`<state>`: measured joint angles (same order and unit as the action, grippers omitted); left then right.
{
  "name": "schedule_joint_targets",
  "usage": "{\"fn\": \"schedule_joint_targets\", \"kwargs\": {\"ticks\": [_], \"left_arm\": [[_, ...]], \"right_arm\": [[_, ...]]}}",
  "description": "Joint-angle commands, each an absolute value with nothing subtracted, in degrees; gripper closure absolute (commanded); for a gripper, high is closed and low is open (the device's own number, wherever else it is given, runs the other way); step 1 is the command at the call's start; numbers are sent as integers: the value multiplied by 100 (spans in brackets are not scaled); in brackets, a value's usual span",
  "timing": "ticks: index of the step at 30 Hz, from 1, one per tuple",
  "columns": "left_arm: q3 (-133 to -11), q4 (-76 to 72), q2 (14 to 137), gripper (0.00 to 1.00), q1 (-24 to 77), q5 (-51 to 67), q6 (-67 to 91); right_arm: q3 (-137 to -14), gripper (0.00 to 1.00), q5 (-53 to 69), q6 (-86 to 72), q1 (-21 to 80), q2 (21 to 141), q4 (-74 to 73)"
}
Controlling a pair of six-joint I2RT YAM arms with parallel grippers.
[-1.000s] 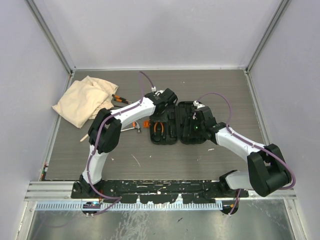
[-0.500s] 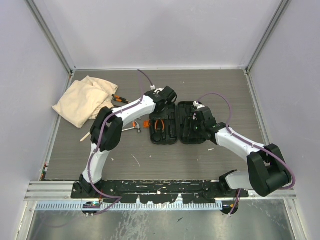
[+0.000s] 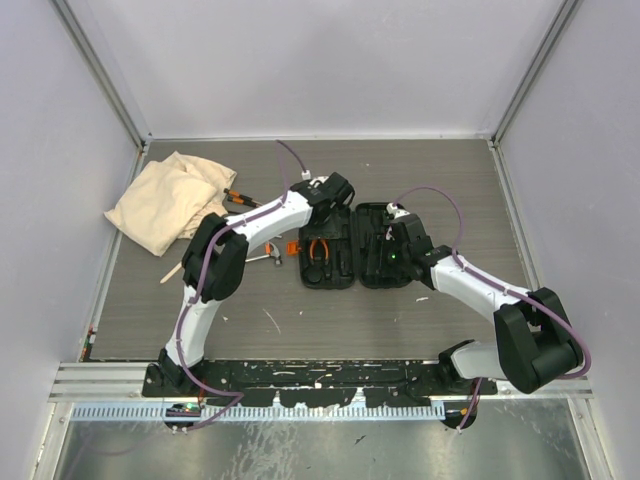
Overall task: Sort the tools into containers
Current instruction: Place the pliers in the storage box.
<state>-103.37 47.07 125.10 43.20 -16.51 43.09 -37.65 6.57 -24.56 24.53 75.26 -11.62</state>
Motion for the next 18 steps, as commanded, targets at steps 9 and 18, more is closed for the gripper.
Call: {"fn": "schedule_joint_targets", "kwargs": {"ticks": [9,18], "left_arm": [[-10161,4473,11525,40,4298,-1602,4210],[-9275,4149,10649,39,4210,-1632,3958]], "right_arm": [[-3873,35,620,-2386,2478,7523,-1037],[-3985,35,454,-2309,2477,7460,-1198]]}}
